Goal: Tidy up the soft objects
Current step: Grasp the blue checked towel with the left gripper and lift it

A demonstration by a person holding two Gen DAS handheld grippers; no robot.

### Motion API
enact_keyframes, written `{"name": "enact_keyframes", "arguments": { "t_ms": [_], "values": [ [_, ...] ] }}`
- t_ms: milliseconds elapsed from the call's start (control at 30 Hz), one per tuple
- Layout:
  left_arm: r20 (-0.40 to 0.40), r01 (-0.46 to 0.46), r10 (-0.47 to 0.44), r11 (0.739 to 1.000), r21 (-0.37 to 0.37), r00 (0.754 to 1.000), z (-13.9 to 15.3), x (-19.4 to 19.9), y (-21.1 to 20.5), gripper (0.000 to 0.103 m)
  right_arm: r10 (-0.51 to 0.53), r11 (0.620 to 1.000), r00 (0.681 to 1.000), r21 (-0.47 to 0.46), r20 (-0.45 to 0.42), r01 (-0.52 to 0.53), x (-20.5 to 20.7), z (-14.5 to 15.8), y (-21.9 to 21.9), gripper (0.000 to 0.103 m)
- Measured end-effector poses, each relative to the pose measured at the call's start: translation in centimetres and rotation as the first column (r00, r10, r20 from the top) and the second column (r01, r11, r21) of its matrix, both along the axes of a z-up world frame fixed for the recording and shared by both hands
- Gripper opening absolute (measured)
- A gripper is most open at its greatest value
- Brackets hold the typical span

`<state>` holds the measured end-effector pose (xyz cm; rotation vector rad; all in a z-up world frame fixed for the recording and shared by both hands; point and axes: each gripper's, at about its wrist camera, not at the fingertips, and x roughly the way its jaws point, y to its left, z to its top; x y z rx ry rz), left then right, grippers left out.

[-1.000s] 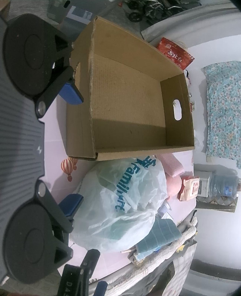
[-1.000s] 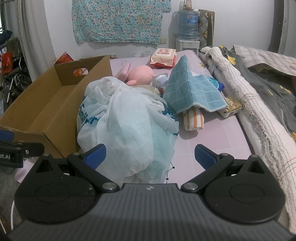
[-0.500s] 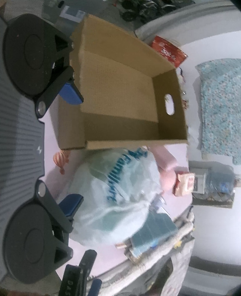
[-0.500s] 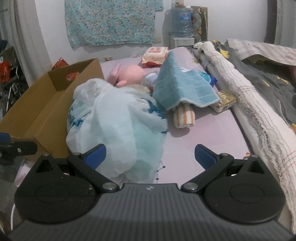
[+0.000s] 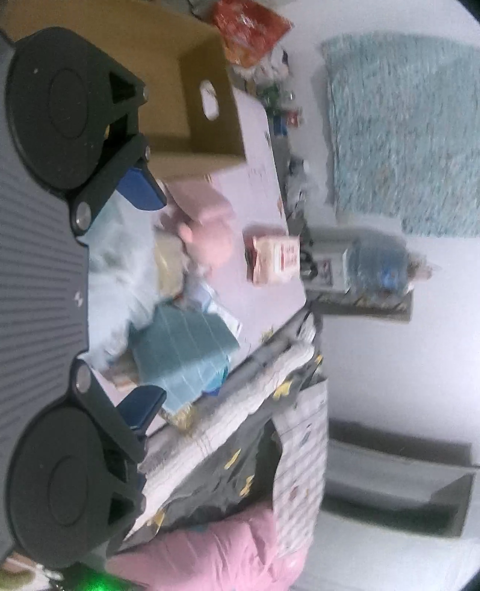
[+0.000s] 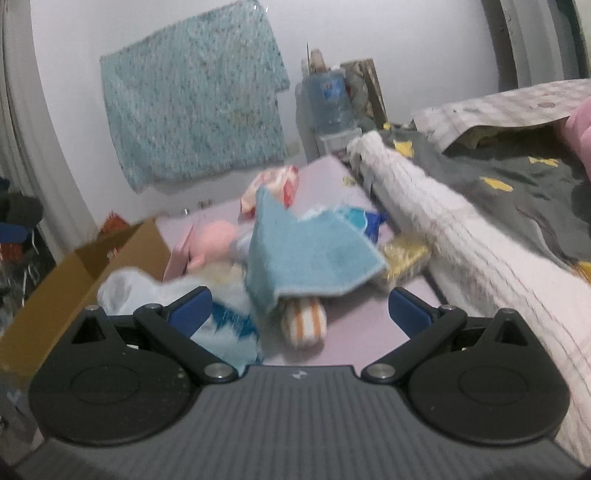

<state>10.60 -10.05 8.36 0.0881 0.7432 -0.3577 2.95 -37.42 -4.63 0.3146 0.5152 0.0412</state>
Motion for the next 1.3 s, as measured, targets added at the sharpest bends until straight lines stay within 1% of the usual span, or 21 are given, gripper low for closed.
{"name": "enact_keyframes", "arguments": {
  "t_ms": [67, 133, 233, 300, 333, 400, 467, 533, 567, 600, 633, 667, 733, 833, 900, 967, 1033, 1100, 1200, 1267, 1300],
  "values": [
    [-0.033, 0.030, -0.029, 0.999, 0.023, 0.999, 0.1, 2.4, -2.5, 0.101, -0.019, 1.000, 1.000, 0.021, 0.005, 0.018, 1.3, -0.5, -1.1, 0.102],
    [-0.086, 0.069, -0.065, 0.996, 0.052, 0.994, -0.4, 4.9, -5.0, 0.101, -0.027, 0.999, 1.000, 0.045, 0.002, 0.027, 2.2, -1.1, -1.8, 0.102],
    [-0.174, 0.128, -0.111, 0.988, 0.086, 0.978, -2.3, 8.3, -8.8, 0.101, -0.026, 0.998, 1.000, 0.060, -0.017, 0.027, 2.9, -2.2, -2.0, 0.102],
    [-0.233, 0.163, -0.134, 0.980, 0.112, 0.963, -4.2, 10.3, -11.1, 0.101, -0.021, 0.998, 0.999, 0.064, -0.035, 0.023, 3.0, -3.0, -2.1, 0.102],
    [-0.258, 0.174, -0.136, 0.976, 0.131, 0.956, -5.2, 11.2, -12.2, 0.098, -0.020, 0.998, 0.999, 0.065, -0.044, 0.022, 3.0, -3.3, -2.0, 0.102],
    [-0.300, 0.187, -0.130, 0.967, 0.171, 0.945, -7.2, 12.4, -13.8, 0.088, -0.024, 0.997, 0.998, 0.068, -0.059, 0.028, 2.9, -3.9, -2.2, 0.102],
    [-0.331, 0.182, -0.103, 0.959, 0.218, 0.938, -9.0, 13.6, -14.9, 0.067, -0.031, 0.997, 0.997, 0.072, -0.068, 0.036, 2.7, -4.4, -2.5, 0.102],
    [-0.364, 0.176, -0.081, 0.956, 0.235, 0.928, -10.5, 14.7, -15.3, 0.059, -0.039, 0.996, 0.996, 0.071, -0.079, 0.045, 2.5, -4.8, -2.7, 0.102],
    [-0.378, 0.175, -0.076, 0.956, 0.234, 0.923, -11.1, 15.1, -15.4, 0.051, -0.041, 0.996, 0.996, 0.072, -0.085, 0.047, 2.5, -5.1, -2.8, 0.102],
    [-0.388, 0.169, -0.068, 0.958, 0.232, 0.919, -11.6, 15.3, -15.3, 0.042, -0.044, 0.996, 0.995, 0.074, -0.095, 0.052, 2.4, -5.3, -3.0, 0.102],
    [-0.395, 0.162, -0.060, 0.960, 0.229, 0.917, -11.9, 15.5, -15.2, 0.023, -0.046, 0.996, 0.994, 0.077, -0.104, 0.054, 2.3, -5.4, -3.1, 0.102],
    [-0.408, 0.153, -0.051, 0.963, 0.221, 0.912, -12.2, 15.6, -14.9, 0.009, -0.046, 0.995, 0.993, 0.083, -0.109, 0.056, 2.2, -5.5, -3.2, 0.102],
    [-0.414, 0.115, -0.022, 0.973, 0.200, 0.910, -12.3, 15.6, -14.1, 0.008, -0.051, 0.994, 0.993, 0.086, -0.108, 0.061, 1.9, -5.6, -3.3, 0.102],
    [-0.370, 0.077, 0.002, 0.977, 0.198, 0.929, -11.0, 14.9, -12.9, 0.007, -0.055, 0.994, 0.994, 0.094, -0.091, 0.063, 1.5, -5.4, -3.4, 0.102],
    [-0.346, 0.060, 0.008, 0.981, 0.184, 0.938, -9.6, 14.3, -12.3, 0.007, -0.053, 0.992, 0.996, 0.112, -0.074, 0.061, 1.3, -5.2, -3.6, 0.102],
    [-0.331, 0.051, 0.001, 0.988, 0.149, 0.944, -8.0, 13.3, -11.3, 0.007, -0.041, 0.987, 0.997, 0.153, -0.060, 0.049, 1.2, -4.9, -4.0, 0.102],
    [-0.311, 0.058, -0.019, 0.991, 0.118, 0.950, -6.2, 11.9, -10.4, 0.007, -0.033, 0.977, 0.999, 0.208, -0.040, 0.041, 0.9, -4.5, -4.5, 0.101],
    [-0.302, 0.066, -0.040, 0.995, 0.078, 0.952, -4.3, 10.3, -9.0, 0.006, -0.030, 0.970, 0.999, 0.241, -0.018, 0.034, 0.6, -4.1, -4.9, 0.098],
    [-0.303, 0.063, -0.053, 0.998, 0.023, 0.951, -2.4, 7.6, -6.4, 0.006, -0.024, 0.963, 0.999, 0.269, 0.022, 0.017, -0.1, -3.2, -5.4, 0.090],
    [-0.297, 0.047, -0.038, 0.999, 0.022, 0.954, -1.8, 5.7, -4.4, 0.006, -0.010, 0.955, 0.999, 0.296, 0.052, -0.006, -0.5, -2.5, -5.7, 0.076],
    [-0.290, 0.031, -0.021, 0.999, 0.030, 0.957, -1.6, 4.9, -3.5, 0.006, -0.002, 0.951, 0.998, 0.310, 0.062, -0.017, -0.7, -2.2, -5.8, 0.073]
  ]
}}
